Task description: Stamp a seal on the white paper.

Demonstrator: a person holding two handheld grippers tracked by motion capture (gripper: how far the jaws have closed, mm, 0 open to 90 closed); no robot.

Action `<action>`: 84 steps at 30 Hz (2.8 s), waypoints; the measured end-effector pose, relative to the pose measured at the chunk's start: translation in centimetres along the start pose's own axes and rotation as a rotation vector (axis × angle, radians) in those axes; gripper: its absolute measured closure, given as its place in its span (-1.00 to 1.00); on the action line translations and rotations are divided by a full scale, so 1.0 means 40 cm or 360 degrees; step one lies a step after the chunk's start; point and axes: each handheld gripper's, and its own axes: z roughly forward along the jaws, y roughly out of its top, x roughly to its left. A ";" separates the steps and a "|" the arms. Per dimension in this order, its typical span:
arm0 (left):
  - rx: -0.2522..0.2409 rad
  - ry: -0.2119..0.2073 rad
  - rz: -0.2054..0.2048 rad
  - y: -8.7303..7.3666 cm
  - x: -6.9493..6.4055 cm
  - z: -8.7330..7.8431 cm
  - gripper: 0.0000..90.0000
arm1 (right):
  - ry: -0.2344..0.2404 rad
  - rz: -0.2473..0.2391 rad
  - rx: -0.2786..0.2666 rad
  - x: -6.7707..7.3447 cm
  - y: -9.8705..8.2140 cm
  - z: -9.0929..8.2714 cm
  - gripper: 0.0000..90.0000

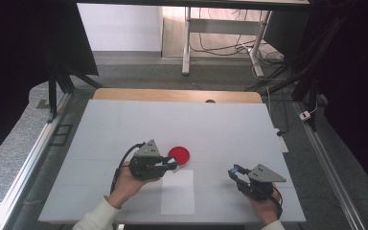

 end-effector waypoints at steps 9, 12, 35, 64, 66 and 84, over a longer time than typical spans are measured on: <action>0.0024 -0.0036 0.0018 -0.029 -0.028 0.001 0.67 | 0.0005 -0.0007 0.0010 0.001 -0.002 0.004 0.44; 0.0039 -0.0055 0.0018 -0.041 -0.034 0.007 0.67 | 0.0002 -0.0009 0.0020 0.000 -0.002 0.004 0.44; 0.0134 -0.0054 0.0036 -0.084 -0.034 0.062 0.67 | 0.0006 -0.0012 0.0033 0.001 -0.004 0.010 0.44; 0.0224 0.0006 0.0108 -0.106 -0.036 0.109 0.67 | 0.0013 -0.0013 0.0041 0.002 -0.006 0.014 0.44; 0.0229 0.0013 0.0113 -0.106 -0.036 0.110 0.67 | 0.0013 -0.0014 0.0042 0.002 -0.005 0.014 0.44; 0.0261 0.0044 0.0136 -0.110 -0.036 0.122 0.67 | 0.0010 -0.0015 0.0046 0.002 -0.006 0.014 0.44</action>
